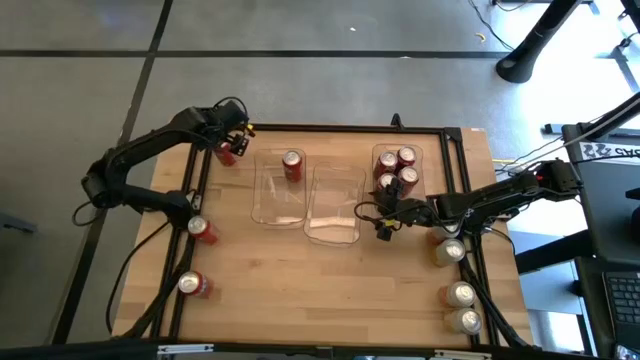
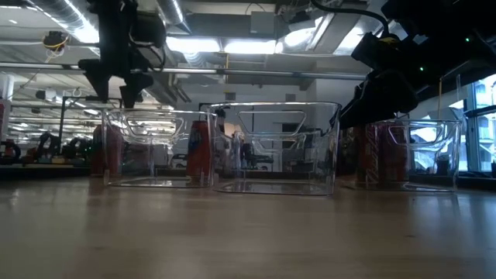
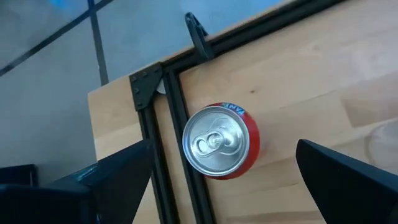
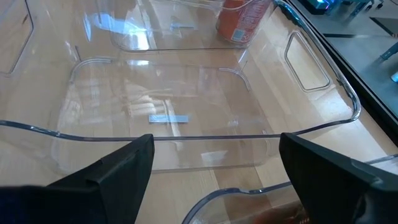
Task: Sort soda cans
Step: Put the orange soda can into the left transparent bin
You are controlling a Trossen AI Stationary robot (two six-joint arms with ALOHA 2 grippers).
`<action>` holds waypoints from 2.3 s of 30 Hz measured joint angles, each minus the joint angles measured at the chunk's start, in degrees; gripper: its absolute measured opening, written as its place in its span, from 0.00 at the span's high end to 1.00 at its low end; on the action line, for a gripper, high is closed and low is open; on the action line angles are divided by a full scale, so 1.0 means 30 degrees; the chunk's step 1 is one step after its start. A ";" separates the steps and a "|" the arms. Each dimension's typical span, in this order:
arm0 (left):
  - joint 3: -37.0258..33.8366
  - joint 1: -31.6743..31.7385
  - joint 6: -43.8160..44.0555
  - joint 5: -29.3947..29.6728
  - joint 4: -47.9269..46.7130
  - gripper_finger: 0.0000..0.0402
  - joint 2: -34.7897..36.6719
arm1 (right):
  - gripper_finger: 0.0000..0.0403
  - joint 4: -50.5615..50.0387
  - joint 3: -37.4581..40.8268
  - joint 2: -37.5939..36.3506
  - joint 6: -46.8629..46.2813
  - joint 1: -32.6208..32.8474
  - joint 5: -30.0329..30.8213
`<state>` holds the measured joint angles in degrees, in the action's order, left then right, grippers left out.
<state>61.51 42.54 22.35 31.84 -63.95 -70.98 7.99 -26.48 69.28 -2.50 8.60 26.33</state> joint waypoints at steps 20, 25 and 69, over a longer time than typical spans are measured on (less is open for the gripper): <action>-0.0450 0.2543 -0.1646 -0.2241 0.0205 0.06 -0.1625 | 0.14 0.0007 0.0000 0.0000 -0.0029 0.0000 -0.0003; -0.0783 0.2545 -0.1831 -0.2278 0.1356 0.06 -0.1684 | 0.14 0.0007 0.0000 0.0000 -0.0044 0.0000 -0.0003; 0.0712 0.0104 -0.2663 -0.2699 -0.0860 0.21 -0.2237 | 0.14 0.0022 0.0000 0.0000 -0.0060 0.0000 -0.0003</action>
<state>63.65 42.85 14.36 23.75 -66.53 -77.69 8.05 -26.48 69.28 -2.68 8.60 26.33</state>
